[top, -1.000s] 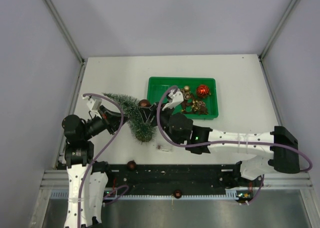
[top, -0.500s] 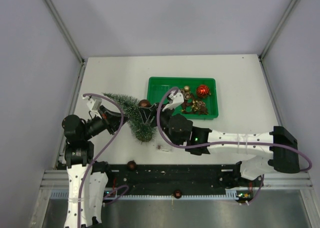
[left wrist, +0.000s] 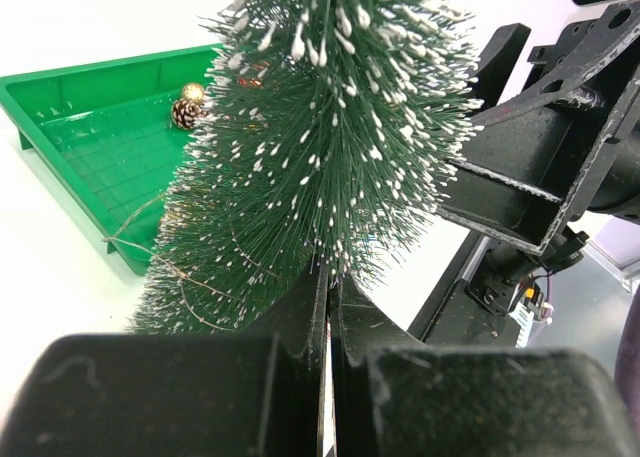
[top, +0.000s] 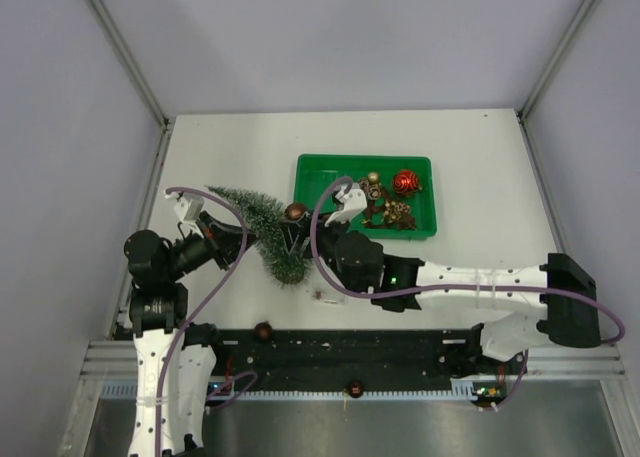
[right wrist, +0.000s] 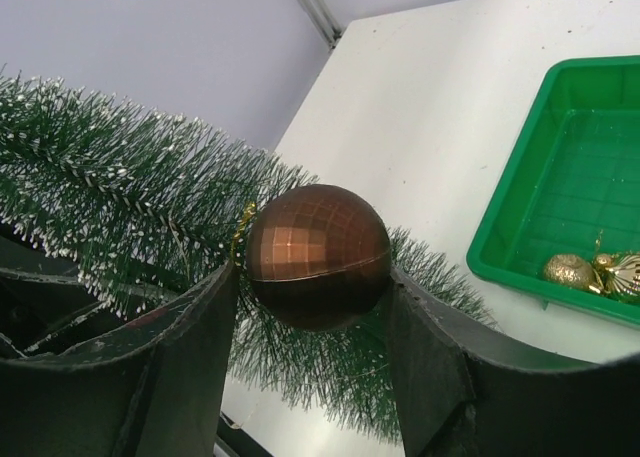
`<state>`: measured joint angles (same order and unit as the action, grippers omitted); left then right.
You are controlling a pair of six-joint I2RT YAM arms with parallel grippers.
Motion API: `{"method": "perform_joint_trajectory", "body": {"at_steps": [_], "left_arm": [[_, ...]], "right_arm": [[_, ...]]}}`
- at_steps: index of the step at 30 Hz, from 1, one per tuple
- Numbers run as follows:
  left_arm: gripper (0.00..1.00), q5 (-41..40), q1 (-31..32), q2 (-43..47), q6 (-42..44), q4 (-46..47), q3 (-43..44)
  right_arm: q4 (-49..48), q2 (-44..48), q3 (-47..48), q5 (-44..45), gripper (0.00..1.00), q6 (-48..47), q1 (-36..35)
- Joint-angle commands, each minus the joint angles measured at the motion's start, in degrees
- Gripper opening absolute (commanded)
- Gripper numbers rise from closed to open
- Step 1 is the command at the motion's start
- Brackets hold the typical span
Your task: Decorate the small christmas tree
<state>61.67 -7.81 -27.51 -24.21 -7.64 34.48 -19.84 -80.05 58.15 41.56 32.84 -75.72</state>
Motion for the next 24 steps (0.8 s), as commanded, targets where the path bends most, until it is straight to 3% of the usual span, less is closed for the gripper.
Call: {"method": "perform_joint_trajectory", "body": {"at_steps": [1, 17, 24], "left_arm": [[0.00, 0.64, -0.10, 0.00, -1.19, 2.72, 0.15], [0.00, 0.56, -0.01, -0.09, -1.46, 2.89, -0.11], [0.00, 0.64, -0.01, 0.00, -1.37, 2.81, 0.06]], "right_arm": [[1.64, 2.53, -0.05, 0.63, 0.58, 1.08, -0.92], [5.86, 9.91, -3.66, 1.86, 0.66, 1.79, -0.39], [11.64, 12.73, -3.14, 1.51, 0.67, 2.31, 4.78]]}}
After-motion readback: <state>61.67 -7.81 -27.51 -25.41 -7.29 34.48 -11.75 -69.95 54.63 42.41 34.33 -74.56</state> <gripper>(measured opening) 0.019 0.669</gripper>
